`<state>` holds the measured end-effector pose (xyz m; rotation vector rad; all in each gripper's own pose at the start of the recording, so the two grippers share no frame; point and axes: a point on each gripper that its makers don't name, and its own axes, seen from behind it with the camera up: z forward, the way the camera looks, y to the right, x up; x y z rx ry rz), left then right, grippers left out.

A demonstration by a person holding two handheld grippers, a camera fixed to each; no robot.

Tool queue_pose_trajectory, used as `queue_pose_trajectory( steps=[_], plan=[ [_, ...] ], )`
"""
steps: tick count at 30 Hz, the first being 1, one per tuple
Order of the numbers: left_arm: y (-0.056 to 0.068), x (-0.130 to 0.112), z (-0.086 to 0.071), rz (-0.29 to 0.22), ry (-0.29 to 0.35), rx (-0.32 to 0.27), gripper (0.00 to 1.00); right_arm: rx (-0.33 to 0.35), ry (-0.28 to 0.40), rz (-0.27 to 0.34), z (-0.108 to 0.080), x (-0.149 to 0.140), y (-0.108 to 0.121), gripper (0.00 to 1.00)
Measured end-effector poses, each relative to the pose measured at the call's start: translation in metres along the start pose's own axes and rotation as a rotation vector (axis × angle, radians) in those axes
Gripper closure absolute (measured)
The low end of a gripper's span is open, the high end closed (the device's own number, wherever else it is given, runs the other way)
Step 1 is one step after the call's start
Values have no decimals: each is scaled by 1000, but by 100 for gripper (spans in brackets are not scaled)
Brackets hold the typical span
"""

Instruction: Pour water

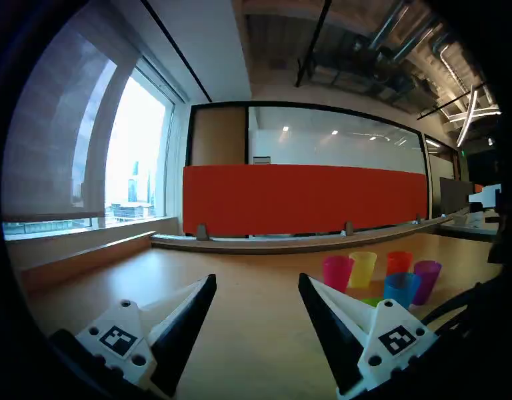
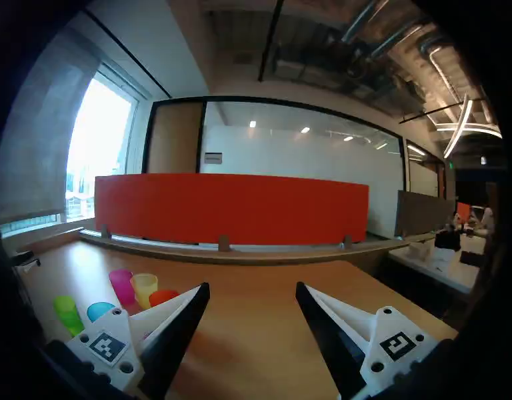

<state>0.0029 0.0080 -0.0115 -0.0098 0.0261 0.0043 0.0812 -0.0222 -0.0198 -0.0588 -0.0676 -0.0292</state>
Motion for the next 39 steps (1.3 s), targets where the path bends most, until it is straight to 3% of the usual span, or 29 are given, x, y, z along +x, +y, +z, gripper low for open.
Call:
queue_pose_trajectory(
  steps=[23,39],
  plan=[
    [0,-11,3,4,-41,-1,9,7,2,8,-5,-3,3,0],
    [0,-12,4,6,-43,-2,9,-4,38,-58,-2,-18,9,0]
  ],
)
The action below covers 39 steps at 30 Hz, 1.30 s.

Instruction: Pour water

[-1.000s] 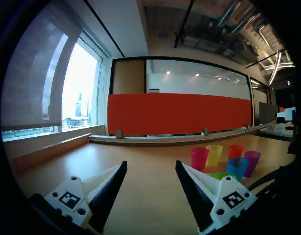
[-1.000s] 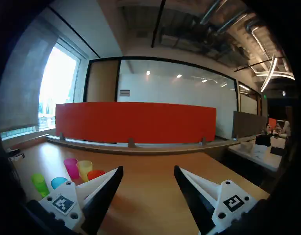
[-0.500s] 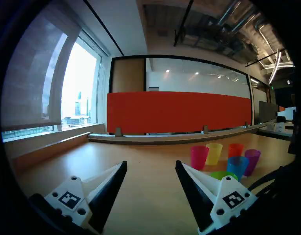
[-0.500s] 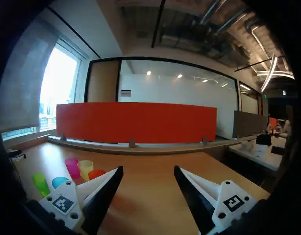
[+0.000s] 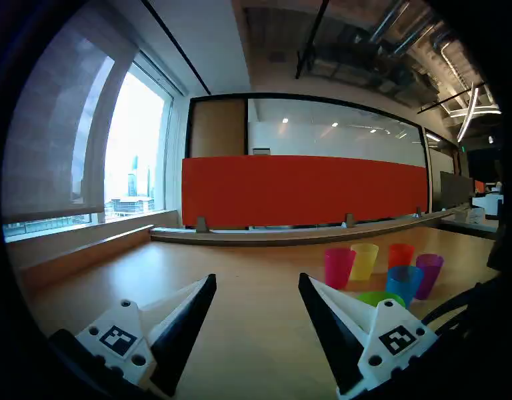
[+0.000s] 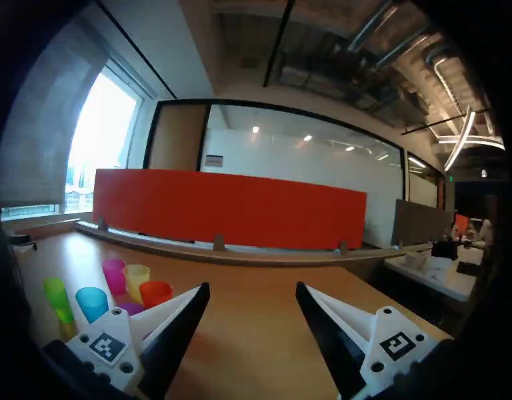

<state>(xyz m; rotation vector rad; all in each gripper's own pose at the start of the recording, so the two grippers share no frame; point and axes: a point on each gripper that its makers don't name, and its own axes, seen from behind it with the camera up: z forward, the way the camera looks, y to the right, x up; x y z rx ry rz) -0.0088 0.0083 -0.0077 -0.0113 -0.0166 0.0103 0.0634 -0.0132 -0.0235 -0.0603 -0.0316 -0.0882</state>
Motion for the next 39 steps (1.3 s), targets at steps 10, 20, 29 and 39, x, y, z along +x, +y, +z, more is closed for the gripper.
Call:
queue_pose_trajectory(
  steps=[10,20,29,39],
  plan=[
    [0,0,0,0,0,0,9,35,57,-10,2,-10,-9,0],
    [0,0,0,0,0,0,8,62,92,46,5,-17,-6,0],
    [0,0,0,0,0,0,8,73,69,80,10,-38,-4,0],
    [0,0,0,-1,0,0,8,67,34,96,16,-52,-3,0]
  ],
)
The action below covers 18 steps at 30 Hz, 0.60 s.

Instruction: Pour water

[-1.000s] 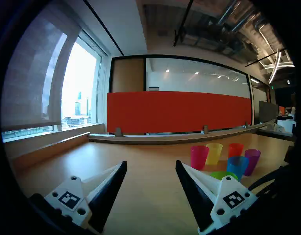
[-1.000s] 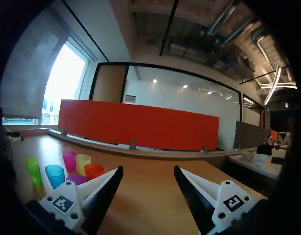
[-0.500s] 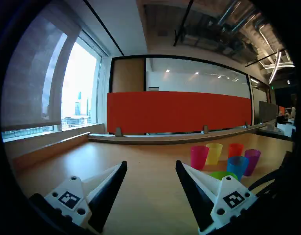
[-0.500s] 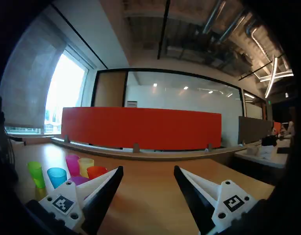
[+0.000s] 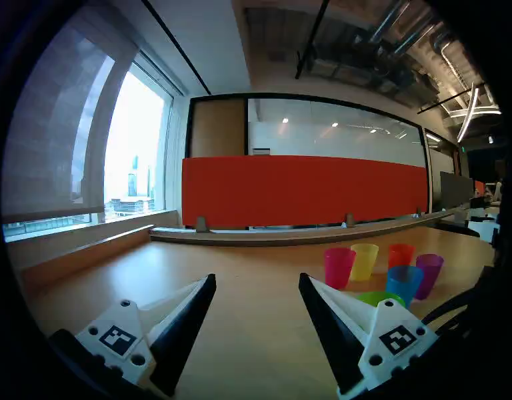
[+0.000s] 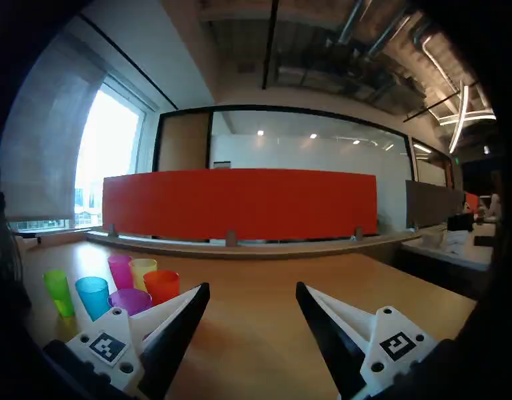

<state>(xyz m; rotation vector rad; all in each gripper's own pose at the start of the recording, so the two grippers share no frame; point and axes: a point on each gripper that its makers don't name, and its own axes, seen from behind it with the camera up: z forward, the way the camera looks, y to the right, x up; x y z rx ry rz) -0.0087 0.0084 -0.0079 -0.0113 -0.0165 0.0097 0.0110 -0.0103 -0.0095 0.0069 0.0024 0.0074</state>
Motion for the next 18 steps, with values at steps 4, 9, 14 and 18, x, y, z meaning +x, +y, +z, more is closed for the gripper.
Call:
queue_pose_trajectory(
  steps=[4,9,14,18],
  plan=[
    [0,0,0,0,0,0,8,1,-6,4,1,-4,0,0],
    [0,0,0,0,0,0,8,-1,-17,4,2,-5,1,0],
    [0,0,0,0,0,0,8,-2,-18,5,2,-5,2,0],
    [0,0,0,0,0,0,8,-3,-18,5,2,-5,2,0]
  ],
)
